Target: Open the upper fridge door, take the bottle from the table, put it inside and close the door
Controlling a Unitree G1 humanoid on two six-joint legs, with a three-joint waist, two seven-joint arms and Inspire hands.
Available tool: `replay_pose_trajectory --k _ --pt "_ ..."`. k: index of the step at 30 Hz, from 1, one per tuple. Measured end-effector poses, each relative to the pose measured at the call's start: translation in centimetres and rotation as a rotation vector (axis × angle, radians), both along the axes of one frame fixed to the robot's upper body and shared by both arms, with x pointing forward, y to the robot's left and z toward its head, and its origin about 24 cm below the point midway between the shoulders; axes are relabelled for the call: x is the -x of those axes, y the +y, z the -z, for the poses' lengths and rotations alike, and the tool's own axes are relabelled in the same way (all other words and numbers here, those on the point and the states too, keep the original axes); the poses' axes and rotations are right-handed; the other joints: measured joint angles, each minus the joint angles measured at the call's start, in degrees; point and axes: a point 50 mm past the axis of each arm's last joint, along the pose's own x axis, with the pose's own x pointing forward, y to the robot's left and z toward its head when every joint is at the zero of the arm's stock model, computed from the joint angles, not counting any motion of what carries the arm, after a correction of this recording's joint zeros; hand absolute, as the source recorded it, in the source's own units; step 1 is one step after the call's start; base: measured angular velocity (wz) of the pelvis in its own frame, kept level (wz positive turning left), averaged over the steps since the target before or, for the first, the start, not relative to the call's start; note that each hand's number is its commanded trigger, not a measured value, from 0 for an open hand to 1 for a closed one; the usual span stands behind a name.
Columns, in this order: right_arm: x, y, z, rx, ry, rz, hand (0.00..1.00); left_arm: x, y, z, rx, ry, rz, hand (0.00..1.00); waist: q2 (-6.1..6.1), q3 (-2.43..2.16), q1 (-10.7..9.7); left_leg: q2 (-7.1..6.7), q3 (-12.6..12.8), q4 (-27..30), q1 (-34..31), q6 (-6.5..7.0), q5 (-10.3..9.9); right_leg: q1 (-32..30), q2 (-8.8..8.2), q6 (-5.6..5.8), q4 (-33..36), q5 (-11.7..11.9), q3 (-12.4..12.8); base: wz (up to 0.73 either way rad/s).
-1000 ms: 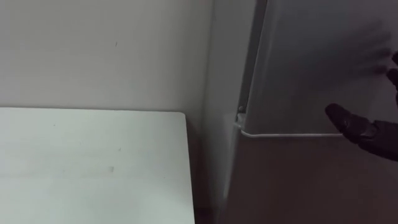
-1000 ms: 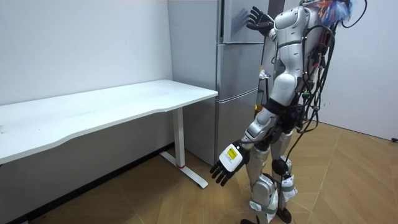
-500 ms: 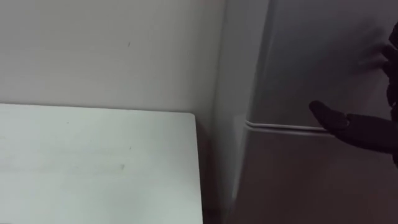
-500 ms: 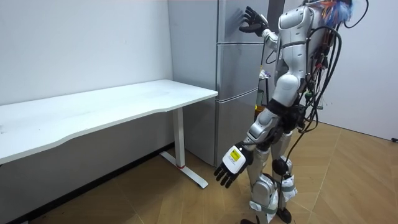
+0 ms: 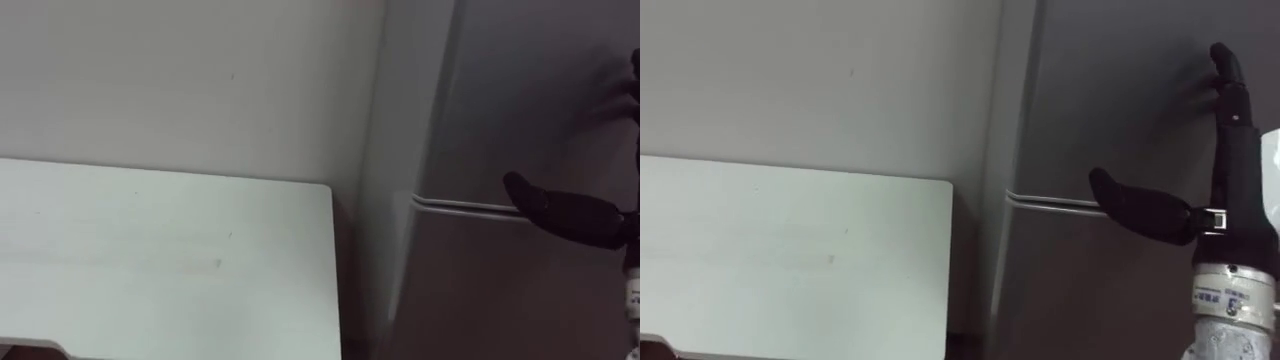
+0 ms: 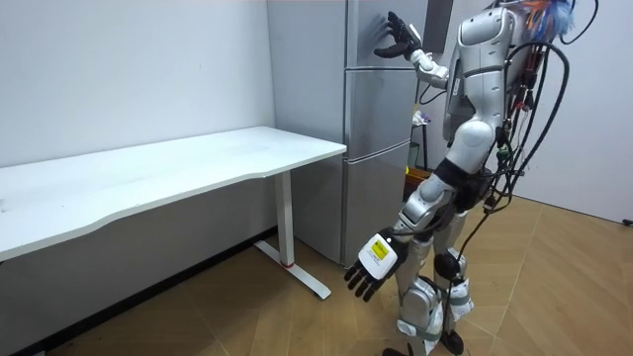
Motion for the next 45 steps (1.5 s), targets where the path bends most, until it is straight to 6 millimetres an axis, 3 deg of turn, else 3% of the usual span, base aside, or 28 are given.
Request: replay_pose_trajectory --k 16,20,23,31,34,41,45 --pt "-2.4 -0.5 1.3 -0.030 0.066 0.076 0.00 0.9 0.2 0.1 -0.019 0.081 0.006 0.00 -0.20 -0.05 0.5 0.07 -1.0 1.8 -0.9 0.24 0.4 0.4 -0.40 0.64 0.1 0.4 -0.6 0.04" --pt "-2.5 -0.8 1.4 -0.033 0.077 0.090 0.00 0.7 0.2 -0.1 -0.021 0.070 0.008 0.00 0.15 -0.25 0.5 -0.14 -1.3 2.1 -1.3 0.28 0.5 0.3 -0.63 0.88 0.1 0.6 -0.9 0.05" --pt "-2.5 -0.8 1.3 -0.033 0.077 0.089 0.00 0.8 0.2 0.0 -0.021 0.071 0.008 0.00 0.61 -0.71 0.6 -0.31 -1.4 2.0 -1.3 0.33 0.5 0.2 -0.61 0.91 0.2 0.6 -0.9 0.00" --pt "-2.2 -0.7 0.4 -0.127 0.026 0.031 0.00 0.2 0.2 -0.4 -0.023 0.026 0.013 0.00 0.73 -0.85 -1.9 -1.13 -2.4 1.1 -0.7 1.12 1.1 0.7 -1.04 0.79 0.1 0.9 -1.8 0.07" --pt "-1.9 -1.6 -0.5 -0.207 -0.009 0.021 0.00 0.0 0.4 -0.5 -0.028 -0.003 0.002 0.00 0.37 -0.78 -2.6 -1.16 -2.4 0.9 -0.5 1.12 1.0 0.9 -1.08 0.85 0.0 0.8 -1.7 0.00" --pt "-0.4 -5.8 -2.6 -0.264 -0.096 0.136 0.00 0.8 0.5 -0.5 -0.029 0.006 -0.003 0.00 -0.28 -0.65 -4.2 -1.23 -1.9 -0.1 -0.4 1.01 1.1 0.5 -1.01 0.90 -0.4 0.7 -1.7 -0.02" --pt "0.7 -7.8 -2.6 -0.319 -0.118 0.198 0.00 1.1 0.9 -0.6 -0.040 0.003 -0.027 0.00 -0.54 -0.51 -5.6 -1.10 -1.6 -0.6 -0.1 0.84 1.1 1.3 -0.70 0.83 -1.1 0.8 -1.7 0.00"
